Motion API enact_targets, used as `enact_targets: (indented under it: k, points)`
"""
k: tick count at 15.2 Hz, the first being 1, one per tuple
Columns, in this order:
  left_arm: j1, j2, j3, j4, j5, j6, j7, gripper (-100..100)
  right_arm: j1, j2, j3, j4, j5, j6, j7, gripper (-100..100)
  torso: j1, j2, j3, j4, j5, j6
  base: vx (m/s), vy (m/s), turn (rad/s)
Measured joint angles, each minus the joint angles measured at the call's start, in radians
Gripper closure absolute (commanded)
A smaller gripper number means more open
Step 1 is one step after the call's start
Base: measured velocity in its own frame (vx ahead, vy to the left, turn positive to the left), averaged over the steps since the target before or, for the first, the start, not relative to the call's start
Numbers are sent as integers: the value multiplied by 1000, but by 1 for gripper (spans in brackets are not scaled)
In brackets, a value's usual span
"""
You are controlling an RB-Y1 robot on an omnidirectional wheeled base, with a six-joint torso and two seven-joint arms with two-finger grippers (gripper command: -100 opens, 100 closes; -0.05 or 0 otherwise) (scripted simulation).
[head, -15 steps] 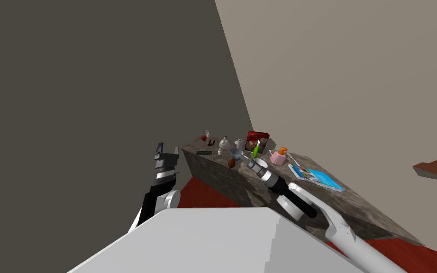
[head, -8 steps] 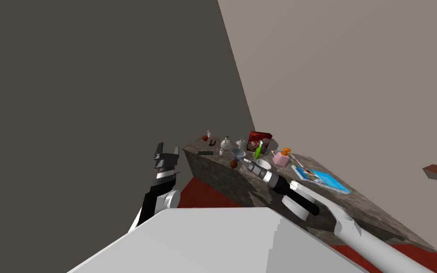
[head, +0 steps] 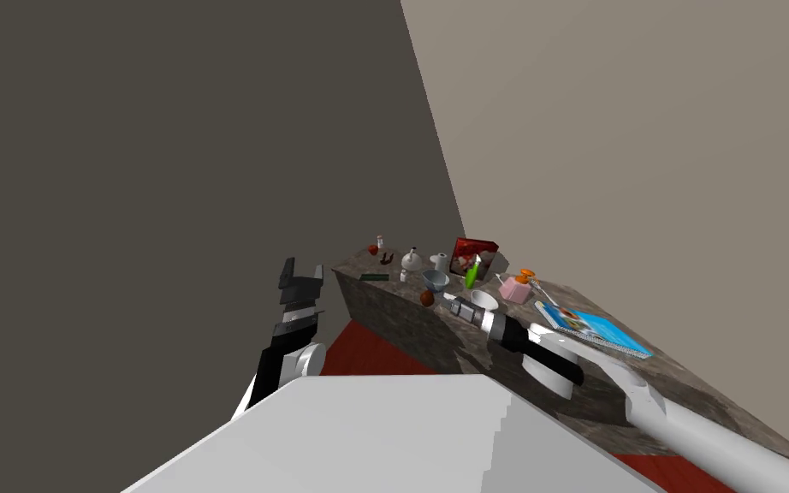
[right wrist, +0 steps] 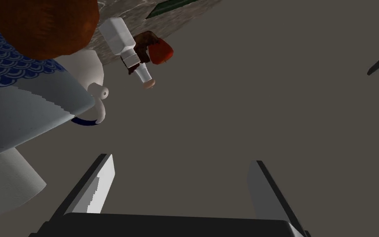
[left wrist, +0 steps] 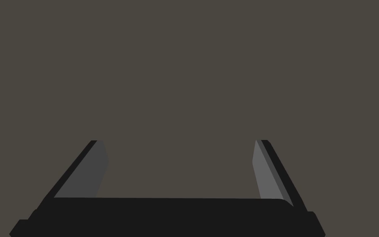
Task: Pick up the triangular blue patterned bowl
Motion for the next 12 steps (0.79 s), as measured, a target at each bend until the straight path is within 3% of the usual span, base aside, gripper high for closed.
enact_targets:
  k: [12]
  points:
    - [0, 0, 0, 0, 0, 0, 0, 0, -41, -256, 102, 69, 5, 38, 0, -100, 0, 0, 0, 0, 0, 0, 26, 51, 23]
